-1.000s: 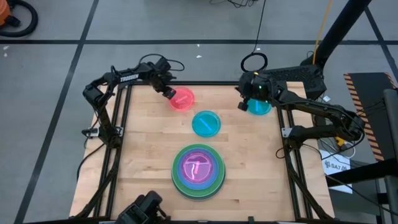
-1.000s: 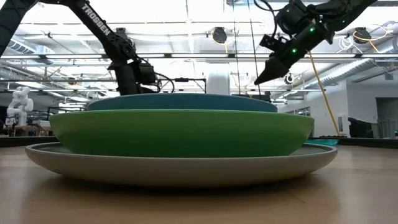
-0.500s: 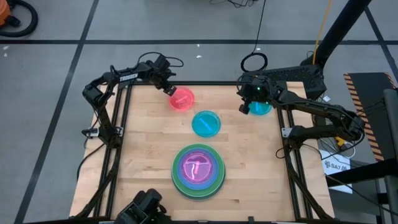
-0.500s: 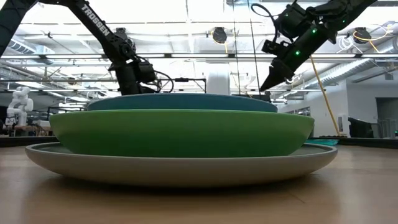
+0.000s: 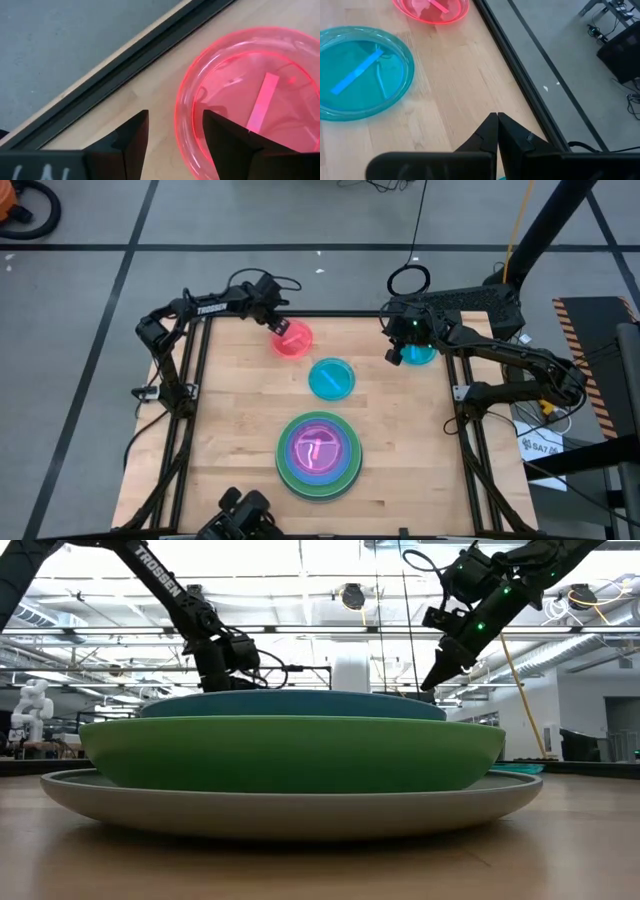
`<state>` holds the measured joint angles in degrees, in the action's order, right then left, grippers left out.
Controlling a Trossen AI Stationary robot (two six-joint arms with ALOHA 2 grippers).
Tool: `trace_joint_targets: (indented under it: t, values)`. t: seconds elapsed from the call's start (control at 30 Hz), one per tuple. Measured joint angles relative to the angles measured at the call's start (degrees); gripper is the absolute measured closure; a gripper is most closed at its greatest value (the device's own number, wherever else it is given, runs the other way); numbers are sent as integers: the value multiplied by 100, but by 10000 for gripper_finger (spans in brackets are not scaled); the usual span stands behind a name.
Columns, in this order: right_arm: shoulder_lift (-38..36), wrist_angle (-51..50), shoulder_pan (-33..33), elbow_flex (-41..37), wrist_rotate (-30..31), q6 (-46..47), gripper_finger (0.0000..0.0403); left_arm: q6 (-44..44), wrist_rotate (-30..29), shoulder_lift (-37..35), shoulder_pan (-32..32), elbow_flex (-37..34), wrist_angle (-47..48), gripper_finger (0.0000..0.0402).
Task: Stack plastic plates
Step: Stack the small pink plate on top of the bottom small pink plate
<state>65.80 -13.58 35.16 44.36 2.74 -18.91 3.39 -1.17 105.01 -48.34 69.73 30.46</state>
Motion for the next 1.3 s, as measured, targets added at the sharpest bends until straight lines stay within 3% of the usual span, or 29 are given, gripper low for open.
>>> trace_joint_targets:
  t: [0.5, 1.3]
  values:
    - [0, -4, 0, 0, 11, -98, 399, -40, -14, -2, 78, -656, -752, 208]
    - [-2, 175, 0, 0, 15, 174, 399, -621, 9, 74, 119, -667, -978, 208]
